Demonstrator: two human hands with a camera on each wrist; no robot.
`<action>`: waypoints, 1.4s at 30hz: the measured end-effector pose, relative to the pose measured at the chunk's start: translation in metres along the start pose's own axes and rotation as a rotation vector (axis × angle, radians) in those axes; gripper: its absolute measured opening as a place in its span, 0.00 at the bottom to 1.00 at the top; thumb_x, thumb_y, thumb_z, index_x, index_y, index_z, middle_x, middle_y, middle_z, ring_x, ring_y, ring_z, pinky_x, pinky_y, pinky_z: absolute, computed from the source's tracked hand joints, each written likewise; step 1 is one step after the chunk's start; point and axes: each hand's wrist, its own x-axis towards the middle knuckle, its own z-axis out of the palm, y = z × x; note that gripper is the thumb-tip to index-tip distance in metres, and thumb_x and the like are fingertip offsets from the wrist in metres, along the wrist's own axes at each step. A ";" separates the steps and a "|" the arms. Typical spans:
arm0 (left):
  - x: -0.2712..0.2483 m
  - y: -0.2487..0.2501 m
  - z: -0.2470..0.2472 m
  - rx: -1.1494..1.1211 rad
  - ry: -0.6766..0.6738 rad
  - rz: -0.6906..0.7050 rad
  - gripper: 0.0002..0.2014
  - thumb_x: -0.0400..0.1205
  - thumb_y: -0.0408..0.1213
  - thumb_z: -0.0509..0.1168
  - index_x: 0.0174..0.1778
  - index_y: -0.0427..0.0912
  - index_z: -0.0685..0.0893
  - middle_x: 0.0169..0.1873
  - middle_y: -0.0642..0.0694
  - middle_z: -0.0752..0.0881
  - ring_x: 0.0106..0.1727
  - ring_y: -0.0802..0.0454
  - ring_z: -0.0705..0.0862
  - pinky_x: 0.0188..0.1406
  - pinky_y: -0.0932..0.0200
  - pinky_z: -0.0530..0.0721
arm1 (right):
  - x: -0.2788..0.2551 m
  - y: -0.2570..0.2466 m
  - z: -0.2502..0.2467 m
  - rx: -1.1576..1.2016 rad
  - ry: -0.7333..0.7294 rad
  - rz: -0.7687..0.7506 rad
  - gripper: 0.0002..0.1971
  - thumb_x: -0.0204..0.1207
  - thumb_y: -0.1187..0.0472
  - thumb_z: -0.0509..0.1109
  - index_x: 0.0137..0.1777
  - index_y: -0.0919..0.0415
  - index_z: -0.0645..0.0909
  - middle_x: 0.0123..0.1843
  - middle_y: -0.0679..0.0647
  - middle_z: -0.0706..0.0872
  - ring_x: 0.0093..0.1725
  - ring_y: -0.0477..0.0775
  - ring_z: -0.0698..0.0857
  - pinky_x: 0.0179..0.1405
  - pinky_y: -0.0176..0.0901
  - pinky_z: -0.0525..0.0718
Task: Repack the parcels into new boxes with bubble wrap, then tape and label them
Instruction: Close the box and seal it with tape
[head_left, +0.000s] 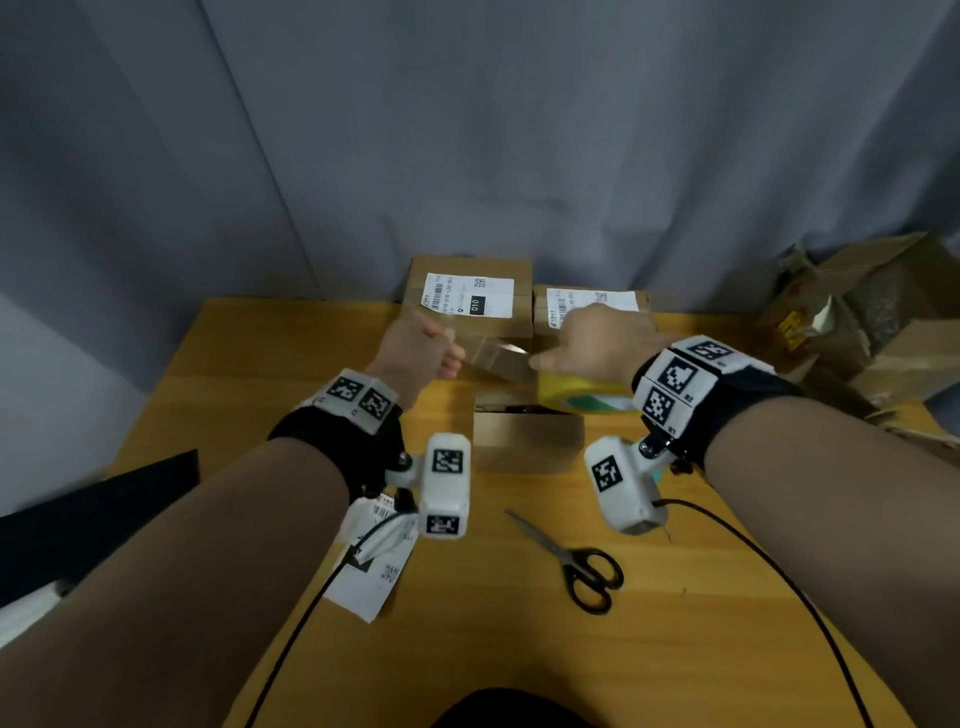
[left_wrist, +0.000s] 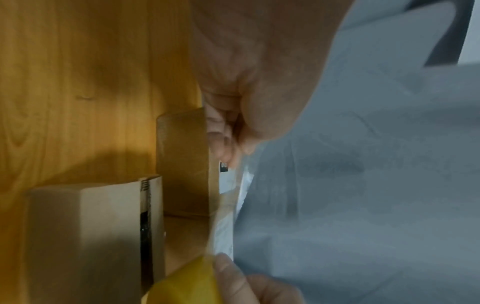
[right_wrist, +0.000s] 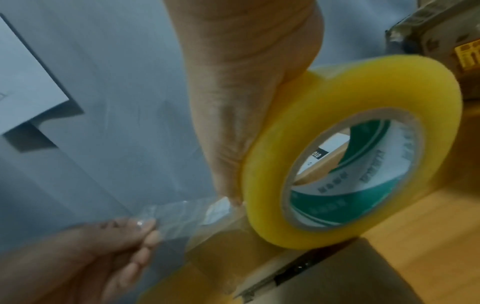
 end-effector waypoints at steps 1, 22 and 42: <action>0.000 0.001 -0.005 0.014 -0.014 0.008 0.11 0.85 0.31 0.59 0.38 0.35 0.82 0.37 0.42 0.88 0.31 0.56 0.85 0.27 0.71 0.82 | 0.000 0.001 0.001 -0.070 -0.014 0.004 0.21 0.76 0.36 0.63 0.32 0.52 0.70 0.34 0.47 0.76 0.38 0.50 0.77 0.31 0.41 0.67; -0.007 -0.036 0.010 -0.119 0.142 -0.104 0.09 0.81 0.37 0.68 0.53 0.39 0.77 0.43 0.44 0.86 0.38 0.56 0.83 0.36 0.65 0.80 | 0.003 -0.012 -0.007 -0.010 -0.019 0.028 0.18 0.77 0.44 0.64 0.29 0.52 0.68 0.32 0.47 0.74 0.41 0.55 0.76 0.27 0.39 0.62; 0.000 -0.061 0.033 0.115 0.058 -0.221 0.24 0.74 0.49 0.74 0.57 0.37 0.77 0.53 0.41 0.86 0.56 0.44 0.84 0.58 0.48 0.82 | -0.015 -0.001 0.024 0.106 -0.040 0.098 0.18 0.77 0.41 0.61 0.44 0.54 0.84 0.41 0.51 0.84 0.44 0.53 0.81 0.36 0.42 0.73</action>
